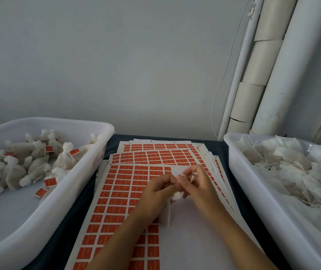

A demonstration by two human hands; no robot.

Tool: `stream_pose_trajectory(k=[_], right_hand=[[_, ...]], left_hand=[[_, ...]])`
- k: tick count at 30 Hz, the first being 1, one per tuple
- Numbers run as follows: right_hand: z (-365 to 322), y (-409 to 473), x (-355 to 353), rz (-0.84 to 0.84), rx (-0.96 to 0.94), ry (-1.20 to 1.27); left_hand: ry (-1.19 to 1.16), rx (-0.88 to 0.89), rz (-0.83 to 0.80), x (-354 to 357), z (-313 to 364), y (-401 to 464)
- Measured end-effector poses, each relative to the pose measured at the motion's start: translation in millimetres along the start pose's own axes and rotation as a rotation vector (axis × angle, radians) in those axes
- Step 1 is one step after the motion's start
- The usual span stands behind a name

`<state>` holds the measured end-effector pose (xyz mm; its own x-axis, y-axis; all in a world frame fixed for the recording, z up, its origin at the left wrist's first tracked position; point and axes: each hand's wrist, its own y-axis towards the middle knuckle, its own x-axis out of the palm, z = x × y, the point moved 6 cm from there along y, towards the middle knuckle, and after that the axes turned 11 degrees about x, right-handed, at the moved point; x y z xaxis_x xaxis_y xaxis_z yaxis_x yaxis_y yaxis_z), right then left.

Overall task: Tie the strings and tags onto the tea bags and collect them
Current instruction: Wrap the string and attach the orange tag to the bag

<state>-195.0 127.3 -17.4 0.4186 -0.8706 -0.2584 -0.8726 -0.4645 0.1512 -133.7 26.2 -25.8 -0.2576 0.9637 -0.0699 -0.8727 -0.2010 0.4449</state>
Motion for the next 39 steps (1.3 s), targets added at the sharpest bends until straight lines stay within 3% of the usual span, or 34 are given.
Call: stream_pose_trajectory(k=[3,7,12,18,23,26,28,31,34,37,39], right_hand=[[2,-5,11,-0.077,-0.019,-0.082],[2,-2,8,-0.004,-0.103,-0.162],[5,-4,10,0.031,-0.059,-0.108],[3,-9,12,-0.118,0.032,0.039],[-1,-18,23,-0.402,0.106,-0.307],[5,-20,35,-0.436,0.074,-0.516],[7,-18,36,-0.422,0.091,-0.467],[9,-16,31,-0.391,0.106,-0.435],[7,-16,28,-0.365,0.098,-0.435],[8,-16,29,-0.393,0.104,-0.445],[7,-14,27,-0.395,0.143,-0.391]], left_hand=[[0.052,0.019,0.010,0,0,-1],[0.052,0.019,0.026,0,-1,1],[0.071,0.011,0.029,0,-4,3],[0.011,0.005,0.131,-2,-7,1],[0.016,-0.108,0.295,-12,-12,-1],[0.204,-0.159,0.255,-22,-7,-1],[0.434,-0.119,0.174,-29,3,-1],[0.926,-0.074,-0.198,-26,16,-4],[0.813,-0.182,-0.344,-38,14,-16],[0.745,-0.224,-0.327,-46,12,-23],[0.722,-0.196,-0.227,-47,10,-28]])
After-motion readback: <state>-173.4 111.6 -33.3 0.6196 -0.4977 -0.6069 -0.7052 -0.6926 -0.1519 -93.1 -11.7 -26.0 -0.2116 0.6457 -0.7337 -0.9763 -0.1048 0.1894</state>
